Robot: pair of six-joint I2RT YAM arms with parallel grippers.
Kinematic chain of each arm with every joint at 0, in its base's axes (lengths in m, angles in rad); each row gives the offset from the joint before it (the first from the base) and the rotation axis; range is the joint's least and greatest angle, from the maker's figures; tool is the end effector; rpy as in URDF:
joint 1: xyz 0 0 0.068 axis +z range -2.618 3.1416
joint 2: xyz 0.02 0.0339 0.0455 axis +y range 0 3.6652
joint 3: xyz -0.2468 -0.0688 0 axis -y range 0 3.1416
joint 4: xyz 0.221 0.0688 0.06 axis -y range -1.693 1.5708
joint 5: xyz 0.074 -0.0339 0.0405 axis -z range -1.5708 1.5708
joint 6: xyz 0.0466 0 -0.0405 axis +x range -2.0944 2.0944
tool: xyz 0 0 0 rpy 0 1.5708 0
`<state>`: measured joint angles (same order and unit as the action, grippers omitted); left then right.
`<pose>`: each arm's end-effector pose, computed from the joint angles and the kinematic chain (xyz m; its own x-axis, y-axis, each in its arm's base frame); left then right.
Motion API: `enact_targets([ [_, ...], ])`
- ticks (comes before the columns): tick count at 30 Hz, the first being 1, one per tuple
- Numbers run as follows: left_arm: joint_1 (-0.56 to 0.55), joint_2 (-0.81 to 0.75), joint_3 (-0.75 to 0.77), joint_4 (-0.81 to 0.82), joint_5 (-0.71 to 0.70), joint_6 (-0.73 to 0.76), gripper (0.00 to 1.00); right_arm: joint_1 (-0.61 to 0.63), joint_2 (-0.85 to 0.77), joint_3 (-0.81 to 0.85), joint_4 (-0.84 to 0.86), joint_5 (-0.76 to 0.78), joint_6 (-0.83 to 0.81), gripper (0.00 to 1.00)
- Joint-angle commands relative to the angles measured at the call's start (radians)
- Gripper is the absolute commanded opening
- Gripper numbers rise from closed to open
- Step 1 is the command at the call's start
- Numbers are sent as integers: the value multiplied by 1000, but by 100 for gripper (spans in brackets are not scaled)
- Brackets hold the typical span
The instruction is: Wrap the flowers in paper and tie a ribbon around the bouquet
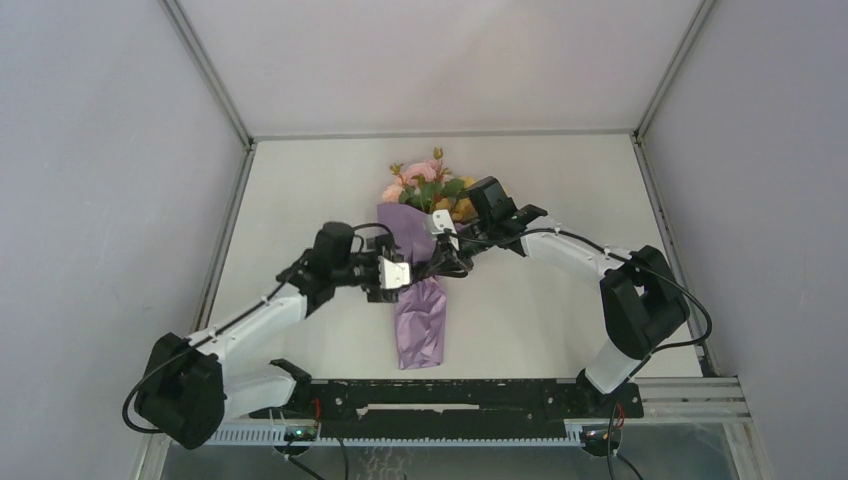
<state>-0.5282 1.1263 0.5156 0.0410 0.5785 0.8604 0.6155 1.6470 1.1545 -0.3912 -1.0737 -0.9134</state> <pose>0.1811 -0.1352 0.1978 0.3176 0.5496 -0.7727 0.8877 0.1142 0.4460 0.2400 0.2199 0.2336 0.1926 -0.3262 -0.9255 -0.9461 -0.3121 -0.0869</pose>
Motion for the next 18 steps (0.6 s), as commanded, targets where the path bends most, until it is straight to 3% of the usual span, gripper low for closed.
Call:
enact_targets([
  [1, 131, 87, 286, -672, 1, 511, 86, -2, -36, 13, -2, -7, -2, 0],
  [4, 284, 235, 375, -773, -94, 720, 70, 5, -35, 11, 3, -8, -7, 0],
  [7, 323, 350, 434, -747, -159, 824, 70, 6, -28, 11, 1, -6, -12, 0],
  [13, 310, 490, 470, -559, -150, 839, 76, 0, -24, 11, -21, 4, -16, 0],
  [16, 304, 521, 424, -420, -174, 803, 66, -3, -27, 10, -38, 9, -19, 0],
  [18, 301, 523, 414, -399, -164, 797, 52, -6, -30, 10, -44, 9, -20, 0],
])
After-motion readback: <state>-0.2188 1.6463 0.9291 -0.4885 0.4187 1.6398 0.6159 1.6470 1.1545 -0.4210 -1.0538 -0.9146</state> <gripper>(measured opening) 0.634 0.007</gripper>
